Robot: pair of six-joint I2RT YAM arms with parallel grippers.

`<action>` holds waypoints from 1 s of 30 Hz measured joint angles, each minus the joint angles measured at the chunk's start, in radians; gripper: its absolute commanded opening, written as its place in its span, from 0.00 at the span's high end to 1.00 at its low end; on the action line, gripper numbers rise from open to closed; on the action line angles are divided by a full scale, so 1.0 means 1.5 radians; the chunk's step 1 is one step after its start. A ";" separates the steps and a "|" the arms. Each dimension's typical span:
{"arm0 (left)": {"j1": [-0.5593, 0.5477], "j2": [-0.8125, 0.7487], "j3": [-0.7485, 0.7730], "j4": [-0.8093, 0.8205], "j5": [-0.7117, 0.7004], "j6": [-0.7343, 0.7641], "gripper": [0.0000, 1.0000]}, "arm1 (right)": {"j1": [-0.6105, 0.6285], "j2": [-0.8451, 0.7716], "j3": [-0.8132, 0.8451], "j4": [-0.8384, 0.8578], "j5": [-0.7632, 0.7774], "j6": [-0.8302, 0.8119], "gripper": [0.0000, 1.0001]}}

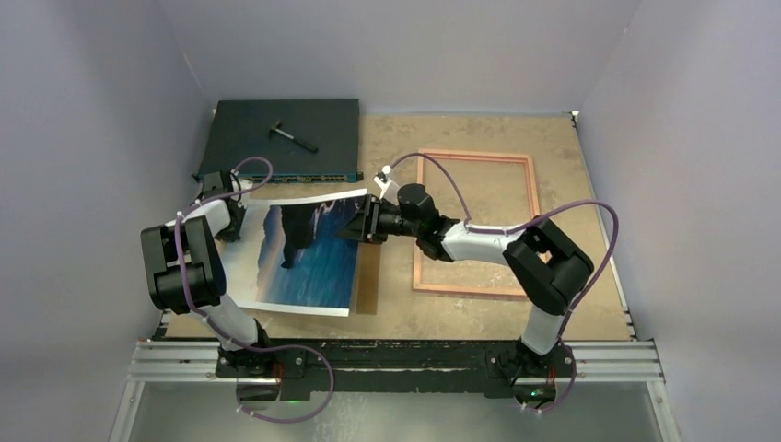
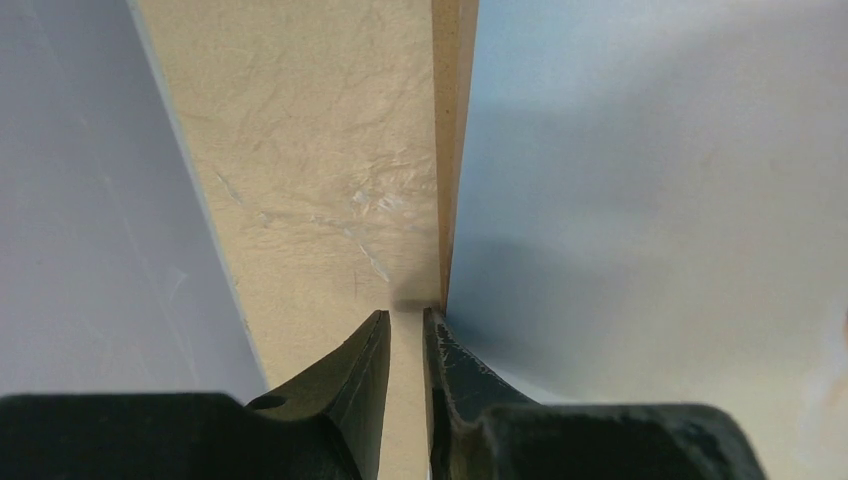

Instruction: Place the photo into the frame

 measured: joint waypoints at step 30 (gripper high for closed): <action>0.006 0.044 0.059 -0.056 -0.057 -0.014 0.83 | -0.082 -0.014 -0.101 0.137 -0.087 0.091 0.73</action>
